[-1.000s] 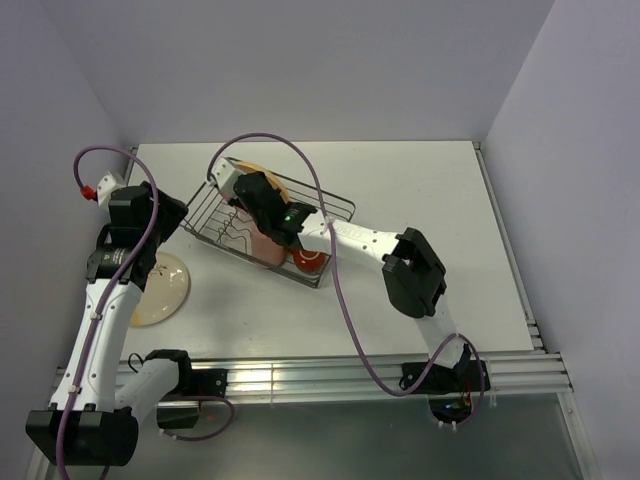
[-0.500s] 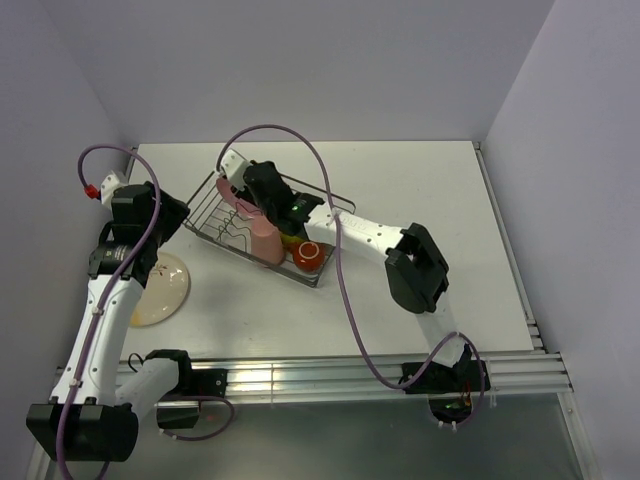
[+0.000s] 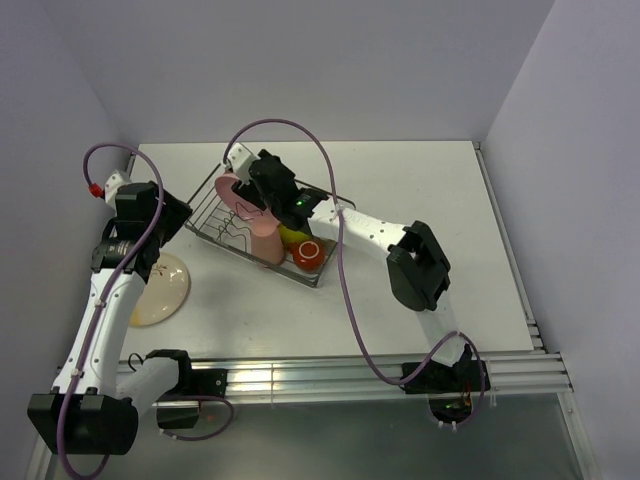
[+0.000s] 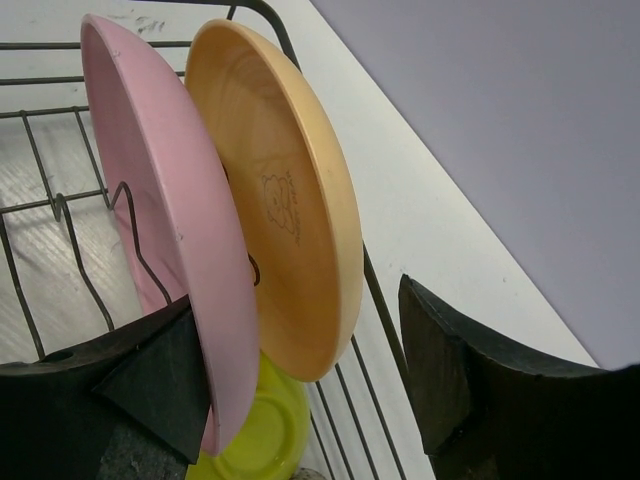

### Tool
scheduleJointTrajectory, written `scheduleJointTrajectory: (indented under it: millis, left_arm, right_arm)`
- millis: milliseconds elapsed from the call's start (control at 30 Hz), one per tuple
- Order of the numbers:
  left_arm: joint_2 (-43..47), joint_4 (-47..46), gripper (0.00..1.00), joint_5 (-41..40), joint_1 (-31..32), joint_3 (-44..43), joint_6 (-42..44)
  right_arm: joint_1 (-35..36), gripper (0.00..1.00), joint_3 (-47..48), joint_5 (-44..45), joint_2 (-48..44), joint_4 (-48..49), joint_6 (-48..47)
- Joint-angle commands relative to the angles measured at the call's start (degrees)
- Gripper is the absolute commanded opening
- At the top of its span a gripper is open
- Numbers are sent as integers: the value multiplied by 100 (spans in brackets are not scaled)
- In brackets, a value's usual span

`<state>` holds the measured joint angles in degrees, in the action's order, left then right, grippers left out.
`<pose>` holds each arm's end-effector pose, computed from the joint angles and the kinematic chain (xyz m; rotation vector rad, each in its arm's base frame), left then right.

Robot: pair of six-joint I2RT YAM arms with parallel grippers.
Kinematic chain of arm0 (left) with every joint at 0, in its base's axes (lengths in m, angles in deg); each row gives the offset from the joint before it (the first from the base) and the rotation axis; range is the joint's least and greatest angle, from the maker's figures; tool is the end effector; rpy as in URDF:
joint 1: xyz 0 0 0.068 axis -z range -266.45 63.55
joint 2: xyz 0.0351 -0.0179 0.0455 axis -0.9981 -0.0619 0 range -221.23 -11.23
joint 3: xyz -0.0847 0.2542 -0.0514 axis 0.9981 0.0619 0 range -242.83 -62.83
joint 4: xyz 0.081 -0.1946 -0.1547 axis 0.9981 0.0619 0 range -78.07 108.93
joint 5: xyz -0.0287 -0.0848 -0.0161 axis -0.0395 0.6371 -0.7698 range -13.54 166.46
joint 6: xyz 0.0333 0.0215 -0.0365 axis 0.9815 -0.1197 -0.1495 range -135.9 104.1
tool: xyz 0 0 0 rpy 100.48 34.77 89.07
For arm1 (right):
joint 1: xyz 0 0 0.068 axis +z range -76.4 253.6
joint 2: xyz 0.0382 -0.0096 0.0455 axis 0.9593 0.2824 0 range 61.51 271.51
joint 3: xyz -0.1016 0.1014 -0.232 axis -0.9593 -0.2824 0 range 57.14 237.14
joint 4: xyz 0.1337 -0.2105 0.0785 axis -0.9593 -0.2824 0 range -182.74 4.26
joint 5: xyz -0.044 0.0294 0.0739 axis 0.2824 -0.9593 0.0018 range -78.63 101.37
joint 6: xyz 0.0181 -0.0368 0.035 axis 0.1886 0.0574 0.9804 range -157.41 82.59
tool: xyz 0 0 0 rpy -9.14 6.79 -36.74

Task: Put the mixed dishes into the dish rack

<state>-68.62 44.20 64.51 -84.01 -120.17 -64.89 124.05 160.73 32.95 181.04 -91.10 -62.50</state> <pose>0.2150 -0.0018 0.3376 -0.9559 1.9111 -0.3085 0.3297 0.3787 0.2947 -0.9682 1.6534 -0.0682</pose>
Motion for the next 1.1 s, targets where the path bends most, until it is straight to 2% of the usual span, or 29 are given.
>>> scheduleJointTrajectory:
  millis: [0,133,333,433,733,933,1067]
  left_arm:
    - [-1,-98,66,34,-6,12,39]
    - [-115,-11,67,-45,-6,-5,-23]
    - [-405,104,67,96,-6,-40,-119]
    - [-475,78,67,201,-6,4,-128]
    - [-616,235,67,-9,-6,-31,-330]
    - [-1099,596,67,-326,-15,-172,-409]
    - [-1476,780,66,-484,-120,-111,-506]
  right_arm:
    - [-53,74,188,57,-166,202,82]
    - [-62,79,21,-119,-421,255,187]
    - [-150,90,144,-655,-553,-140,337]
    - [-238,93,179,-831,-571,-263,451]
    - [-414,94,-276,-1665,-1131,-360,671]
    - [-432,94,-322,-2351,-1467,-544,847]
    - [-484,94,-453,-2404,-1634,-501,917]
